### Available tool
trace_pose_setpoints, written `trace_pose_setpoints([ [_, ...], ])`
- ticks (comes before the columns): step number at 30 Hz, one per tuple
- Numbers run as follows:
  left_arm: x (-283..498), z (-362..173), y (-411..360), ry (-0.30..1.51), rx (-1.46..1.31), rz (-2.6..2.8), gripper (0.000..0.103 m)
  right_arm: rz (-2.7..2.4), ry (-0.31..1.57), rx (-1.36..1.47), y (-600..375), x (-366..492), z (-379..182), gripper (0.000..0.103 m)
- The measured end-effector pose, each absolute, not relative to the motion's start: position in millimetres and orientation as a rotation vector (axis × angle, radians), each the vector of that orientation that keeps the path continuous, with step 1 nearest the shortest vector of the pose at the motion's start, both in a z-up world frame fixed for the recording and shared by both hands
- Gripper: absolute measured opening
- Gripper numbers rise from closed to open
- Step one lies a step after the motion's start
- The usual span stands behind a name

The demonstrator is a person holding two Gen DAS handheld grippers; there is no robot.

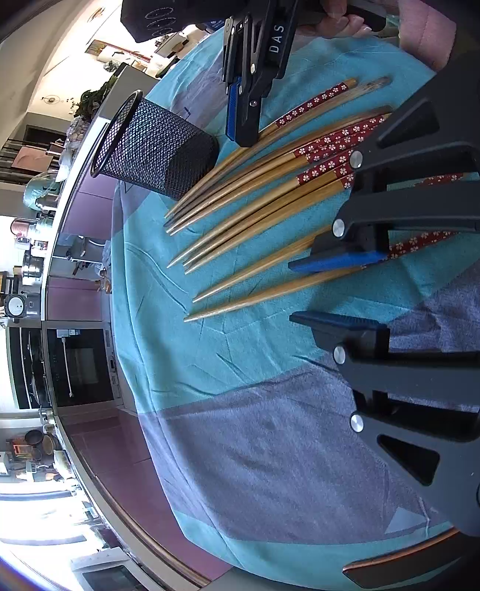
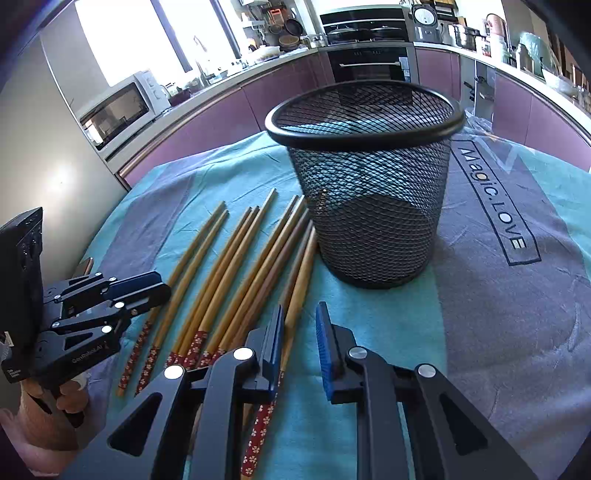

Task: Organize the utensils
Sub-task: 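Move the left tool down to the chopsticks while the right tool approaches them too, then grasp one wooden chopstick with the left tool while the right tool grasps another, then lower the left tool's chopstick into the mesh cup while the right tool inserts its own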

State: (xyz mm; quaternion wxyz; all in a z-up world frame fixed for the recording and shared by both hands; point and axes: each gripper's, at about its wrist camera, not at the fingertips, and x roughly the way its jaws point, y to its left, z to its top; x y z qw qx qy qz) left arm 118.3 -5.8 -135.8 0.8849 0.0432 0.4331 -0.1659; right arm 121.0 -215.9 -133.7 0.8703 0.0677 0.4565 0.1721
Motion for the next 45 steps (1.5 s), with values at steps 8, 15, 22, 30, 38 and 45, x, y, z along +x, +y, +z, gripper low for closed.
trace_pose_setpoints([
  [8, 127.6, -137.1, -10.6, 0.907, 0.106, -0.330, 0.022, 0.336, 0.940, 0.061, -198.3, 133.7, -134.0, 0.017],
  [15, 142.3, -136.0, -16.4, 0.918, 0.097, -0.304, 0.010, 0.349, 0.935, 0.130, -204.8, 138.2, -136.6, 0.008],
  [22, 139.2, -127.7, -13.9, 0.898, 0.036, -0.300, 0.007, 0.394, 0.876, 0.178, -216.6, 125.4, -121.6, 0.005],
  [30, 122.6, -79.1, -7.3, 0.800, -0.025, -0.399, 0.007, 0.506, 0.764, 0.210, -233.5, 105.8, -85.9, 0.005],
  [38, 103.5, -25.0, -12.5, 0.687, -0.061, -0.501, 0.007, 0.541, 0.646, 0.248, -249.0, 95.9, -50.1, 0.005],
  [45, 95.6, 19.3, -16.2, 0.597, -0.105, -0.557, 0.007, 0.560, 0.552, 0.254, -264.7, 95.7, -19.5, 0.005],
])
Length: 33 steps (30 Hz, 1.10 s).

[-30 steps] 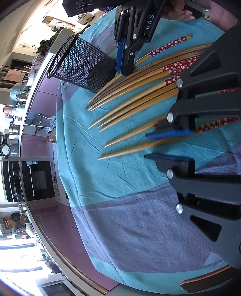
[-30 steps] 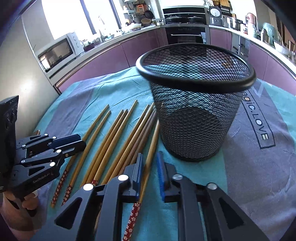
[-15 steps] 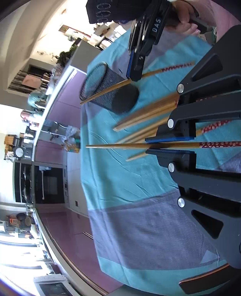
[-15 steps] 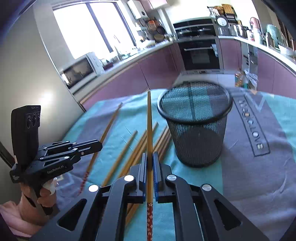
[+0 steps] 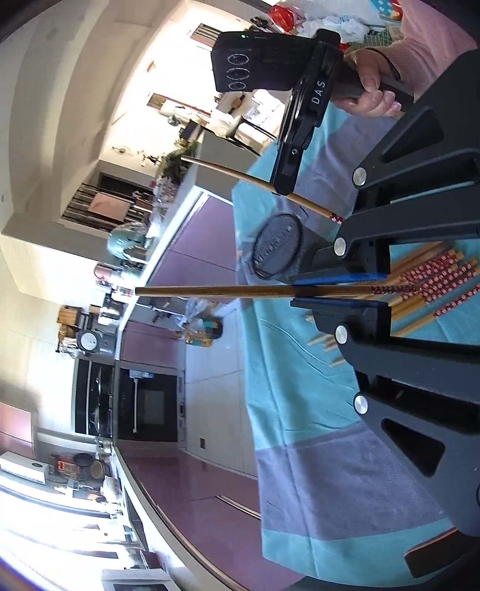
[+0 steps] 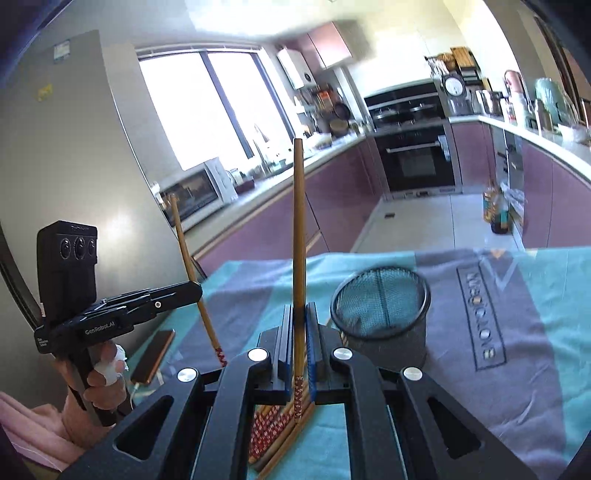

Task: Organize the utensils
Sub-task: 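Lower the left tool's chopstick into the mesh cup while the right tool inserts its own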

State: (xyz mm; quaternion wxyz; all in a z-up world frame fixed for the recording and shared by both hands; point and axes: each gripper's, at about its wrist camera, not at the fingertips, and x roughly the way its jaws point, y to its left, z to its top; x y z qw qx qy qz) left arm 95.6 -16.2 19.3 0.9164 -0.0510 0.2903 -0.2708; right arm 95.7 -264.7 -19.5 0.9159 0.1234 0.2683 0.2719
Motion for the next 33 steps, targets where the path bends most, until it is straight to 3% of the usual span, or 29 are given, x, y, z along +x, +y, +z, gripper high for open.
trace_pose_setpoints([
  [18, 126.9, 114.7, -92.2, 0.409, -0.118, -0.648, 0.007, 0.452, 0.388, 0.155, -292.1, 119.0, 45.9, 0.005],
  [33, 170.8, 32.6, -147.0, 0.576, -0.047, -0.612, 0.007, 0.437, 0.590, 0.105, -281.1, 155.6, -1.7, 0.005],
])
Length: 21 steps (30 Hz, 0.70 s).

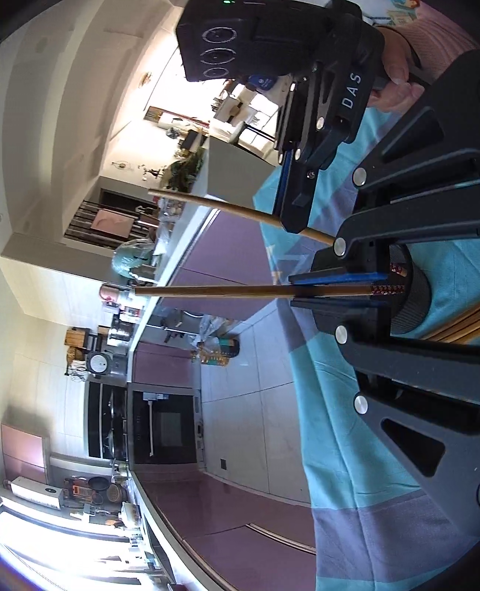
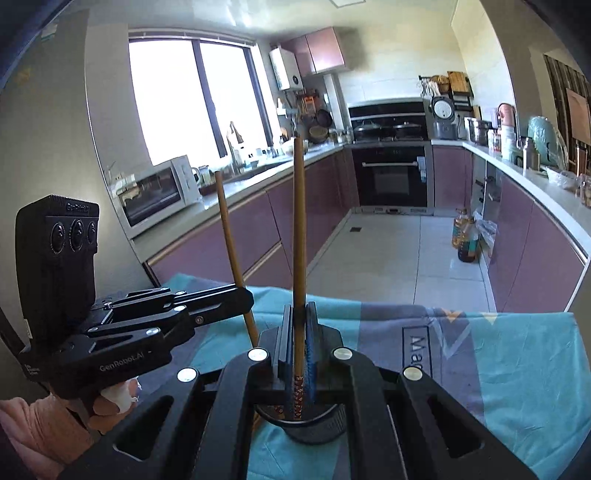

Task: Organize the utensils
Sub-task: 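Lower the left tool's chopstick into the mesh cup while the right tool inserts its own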

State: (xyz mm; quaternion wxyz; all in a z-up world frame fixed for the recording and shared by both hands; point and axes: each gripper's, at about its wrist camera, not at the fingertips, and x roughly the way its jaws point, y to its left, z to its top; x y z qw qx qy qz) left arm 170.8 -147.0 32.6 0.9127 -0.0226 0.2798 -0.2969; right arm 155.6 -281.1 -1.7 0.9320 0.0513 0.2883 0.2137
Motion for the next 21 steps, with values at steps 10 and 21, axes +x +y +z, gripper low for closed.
trace_pose_setpoints([
  [10, 199.4, -8.8, -141.5, 0.642, -0.017, -0.602, 0.007, 0.444, 0.706, 0.099, -273.9, 173.8, -21.9, 0.006],
  [21, 210.5, -13.6, -142.5, 0.674, -0.014, -0.595, 0.008, 0.420, 0.734, 0.129, -273.8, 196.1, -31.9, 0.006],
])
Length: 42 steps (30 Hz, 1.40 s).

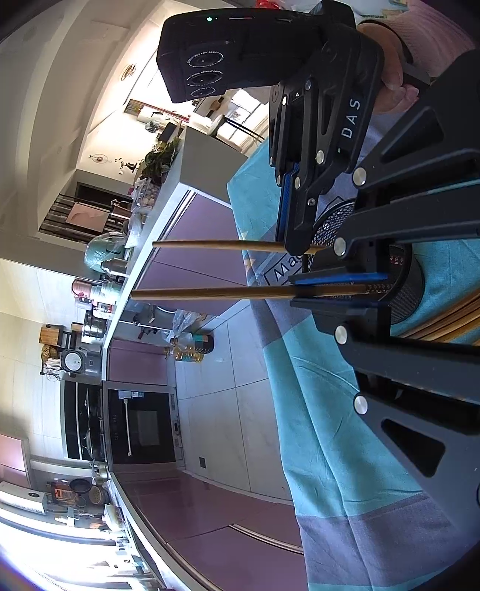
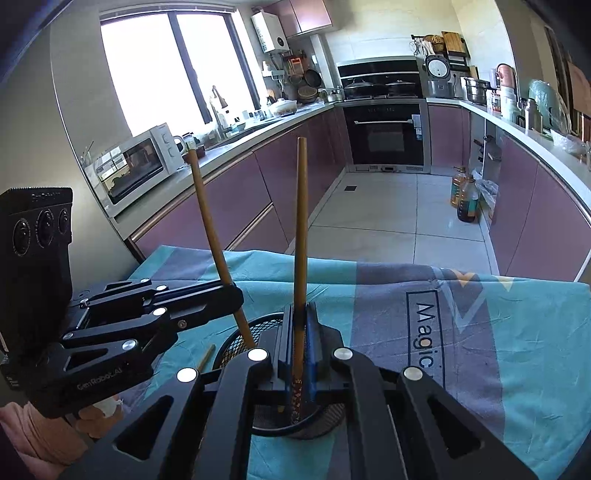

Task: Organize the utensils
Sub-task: 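Lower the left tool's chopstick into the mesh cup while the right tool inserts its own, then open and withdraw both tools from the cup toward the remaining chopsticks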

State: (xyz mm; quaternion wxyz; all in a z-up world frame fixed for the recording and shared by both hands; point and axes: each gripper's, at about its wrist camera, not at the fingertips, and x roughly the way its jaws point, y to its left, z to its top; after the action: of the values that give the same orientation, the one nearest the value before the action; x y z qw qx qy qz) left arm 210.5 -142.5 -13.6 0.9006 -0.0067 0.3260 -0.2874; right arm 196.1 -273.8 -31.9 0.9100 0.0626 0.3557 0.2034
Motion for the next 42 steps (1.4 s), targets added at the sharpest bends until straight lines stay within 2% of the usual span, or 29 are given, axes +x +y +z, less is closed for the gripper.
trace_pose_setpoints([
  [9, 214.5, -17.1, -137.7, 0.696, -0.028, -0.581, 0.008, 0.412, 0.722, 0.149, -271.5, 198.9, -33.0, 0.008],
  [14, 205.8, -8.7, -122.3, 0.669, -0.055, -0.558, 0.012, 0.403, 0.701, 0.163, -275.2, 193.6, -30.9, 0.010],
  [22, 170.4, 11.6, -80.9, 0.550, -0.045, -0.484, 0.035, 0.495, 0.584, 0.161, -275.3, 145.2, -9.5, 0.028],
  [25, 153.6, 10.7, -63.0, 0.531, -0.015, -0.445, 0.038, 0.555, 0.560, 0.145, -267.7, 120.3, -6.2, 0.033],
  [31, 128.2, -24.9, -36.8, 0.611, 0.047, -0.399, 0.039, 0.619, 0.646, 0.106, -241.6, 98.7, -34.0, 0.035],
  [37, 118.4, -76.8, -20.7, 0.745, 0.047, -0.383, 0.039, 0.595, 0.820, 0.104, -216.2, 109.2, -89.3, 0.035],
  [42, 113.9, -101.9, -19.9, 0.803, 0.038, -0.381, 0.038, 0.560, 0.885, 0.100, -205.5, 115.5, -113.7, 0.035],
])
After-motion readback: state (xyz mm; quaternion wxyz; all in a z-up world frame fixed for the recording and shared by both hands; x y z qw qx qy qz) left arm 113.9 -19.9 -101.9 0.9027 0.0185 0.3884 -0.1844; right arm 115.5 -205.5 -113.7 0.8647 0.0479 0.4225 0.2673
